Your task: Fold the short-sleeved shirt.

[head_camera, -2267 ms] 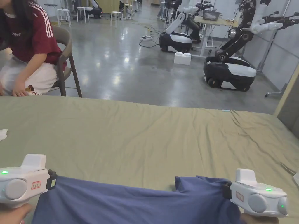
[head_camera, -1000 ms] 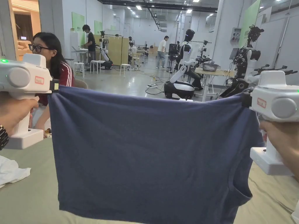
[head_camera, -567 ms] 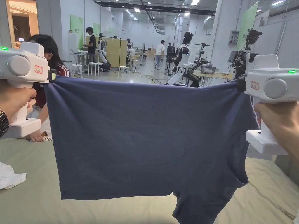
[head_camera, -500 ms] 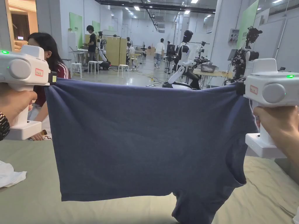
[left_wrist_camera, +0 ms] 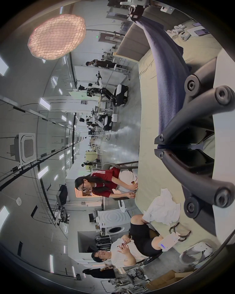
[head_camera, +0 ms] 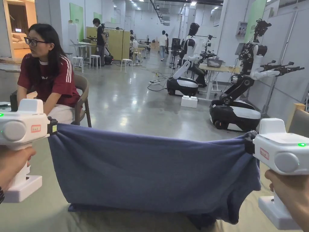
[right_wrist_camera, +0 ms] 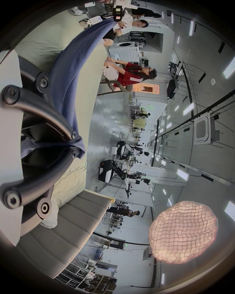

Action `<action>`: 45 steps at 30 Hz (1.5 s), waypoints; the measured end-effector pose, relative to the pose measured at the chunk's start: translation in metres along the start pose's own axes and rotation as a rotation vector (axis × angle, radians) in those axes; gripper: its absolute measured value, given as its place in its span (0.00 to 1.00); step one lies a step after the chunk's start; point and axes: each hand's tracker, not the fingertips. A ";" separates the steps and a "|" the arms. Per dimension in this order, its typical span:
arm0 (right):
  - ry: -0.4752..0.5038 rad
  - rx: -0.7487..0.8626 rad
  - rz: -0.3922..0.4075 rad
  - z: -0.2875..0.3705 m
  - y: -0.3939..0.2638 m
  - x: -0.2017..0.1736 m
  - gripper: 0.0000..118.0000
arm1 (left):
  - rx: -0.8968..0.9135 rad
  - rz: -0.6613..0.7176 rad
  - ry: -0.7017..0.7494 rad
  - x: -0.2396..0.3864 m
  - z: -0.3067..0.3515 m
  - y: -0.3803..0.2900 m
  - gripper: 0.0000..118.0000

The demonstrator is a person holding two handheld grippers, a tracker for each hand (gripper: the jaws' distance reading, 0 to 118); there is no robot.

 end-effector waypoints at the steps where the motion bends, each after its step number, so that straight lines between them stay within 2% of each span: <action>1: 0.006 0.000 0.014 0.010 -0.005 0.001 0.01 | 0.012 0.009 -0.005 -0.001 0.008 -0.005 0.00; 11: 0.031 -0.060 0.056 0.115 -0.078 -0.004 0.01 | 0.003 0.006 -0.032 -0.024 0.096 -0.079 0.00; 19: 0.064 -0.217 0.065 0.167 -0.155 -0.021 0.01 | -0.085 0.034 0.008 -0.041 0.148 -0.168 0.00; 22: 0.076 -0.302 0.057 0.176 -0.188 -0.025 0.01 | -0.178 0.066 0.000 -0.053 0.155 -0.209 0.00; 26: 0.088 -0.422 0.043 0.187 -0.233 -0.029 0.01 | -0.307 0.043 -0.008 -0.061 0.165 -0.263 0.00; 30: 0.120 -0.540 0.098 0.196 -0.275 -0.035 0.01 | -0.424 0.017 0.010 -0.056 0.174 -0.303 0.00; 34: 0.131 -0.651 0.119 0.197 -0.314 -0.042 0.01 | -0.529 -0.006 -0.002 -0.053 0.174 -0.332 0.00; 37: 0.136 -0.735 0.055 0.193 -0.336 -0.042 0.01 | -0.569 0.002 0.006 -0.053 0.173 -0.347 0.00; 41: 0.147 -0.780 0.079 0.188 -0.355 -0.047 0.03 | -0.631 -0.003 0.020 -0.046 0.173 -0.354 0.00; 42: 0.144 -0.791 0.080 0.187 -0.356 -0.049 0.05 | -0.635 -0.015 0.018 -0.045 0.173 -0.354 0.02; 43: 0.135 -0.799 0.078 0.188 -0.353 -0.050 0.13 | -0.640 -0.023 0.027 -0.045 0.173 -0.353 0.09; 45: 0.096 -0.796 0.087 0.191 -0.344 -0.053 0.39 | -0.635 -0.026 0.053 -0.042 0.174 -0.348 0.21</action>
